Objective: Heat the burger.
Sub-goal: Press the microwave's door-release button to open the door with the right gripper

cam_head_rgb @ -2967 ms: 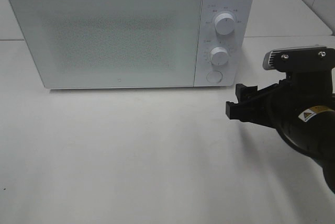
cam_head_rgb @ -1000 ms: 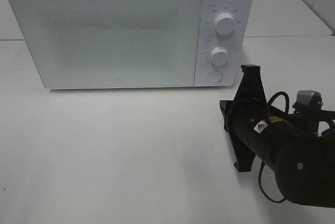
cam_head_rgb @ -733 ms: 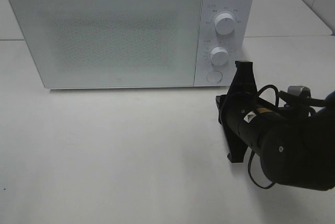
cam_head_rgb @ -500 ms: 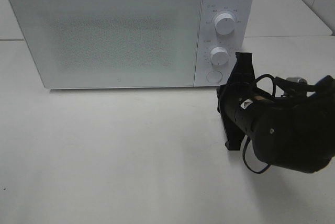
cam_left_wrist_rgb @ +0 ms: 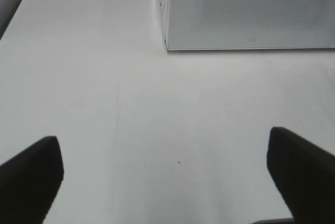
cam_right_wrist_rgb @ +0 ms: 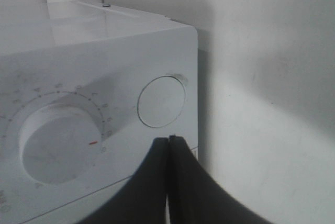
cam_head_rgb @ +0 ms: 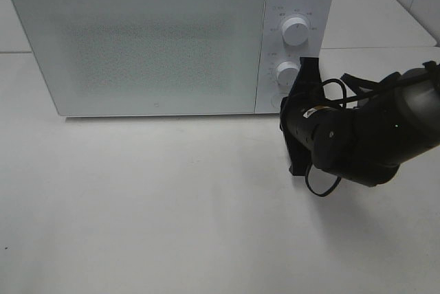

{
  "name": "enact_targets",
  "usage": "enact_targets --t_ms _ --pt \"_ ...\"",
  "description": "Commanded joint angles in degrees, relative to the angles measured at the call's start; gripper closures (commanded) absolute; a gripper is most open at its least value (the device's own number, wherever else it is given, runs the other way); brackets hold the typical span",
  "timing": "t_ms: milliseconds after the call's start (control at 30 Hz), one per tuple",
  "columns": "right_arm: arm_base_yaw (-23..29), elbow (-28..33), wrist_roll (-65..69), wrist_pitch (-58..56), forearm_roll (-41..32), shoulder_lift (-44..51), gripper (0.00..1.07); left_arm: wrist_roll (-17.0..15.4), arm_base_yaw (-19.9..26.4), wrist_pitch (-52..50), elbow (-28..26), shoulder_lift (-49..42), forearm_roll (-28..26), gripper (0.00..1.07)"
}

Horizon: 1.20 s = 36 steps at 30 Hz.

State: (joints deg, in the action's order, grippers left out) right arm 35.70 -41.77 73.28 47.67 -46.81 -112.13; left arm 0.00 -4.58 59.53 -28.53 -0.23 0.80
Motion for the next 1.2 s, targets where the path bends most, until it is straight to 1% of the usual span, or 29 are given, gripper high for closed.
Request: enact_targets --t_ms 33,167,233,767,1200 --pt "-0.3 -2.3 -1.1 -1.8 -0.3 -1.8 1.07 0.0 0.1 -0.1 0.1 -1.2 -0.3 0.09" --pt "-0.3 -3.8 -1.2 -1.8 -0.5 -3.0 1.07 0.0 0.1 -0.1 0.1 -1.2 -0.3 0.09" --pt "-1.4 -5.2 -1.4 -1.9 -0.2 -4.1 1.07 0.0 0.1 -0.1 0.1 -1.2 -0.3 0.09" --pt "-3.3 -9.8 -2.9 -1.5 -0.5 -7.3 1.07 0.0 0.1 -0.1 0.1 -1.2 -0.3 0.09" --pt "-4.3 -11.1 -4.5 -0.2 -0.7 -7.4 1.07 0.0 0.1 -0.1 0.1 -1.2 -0.3 0.09"
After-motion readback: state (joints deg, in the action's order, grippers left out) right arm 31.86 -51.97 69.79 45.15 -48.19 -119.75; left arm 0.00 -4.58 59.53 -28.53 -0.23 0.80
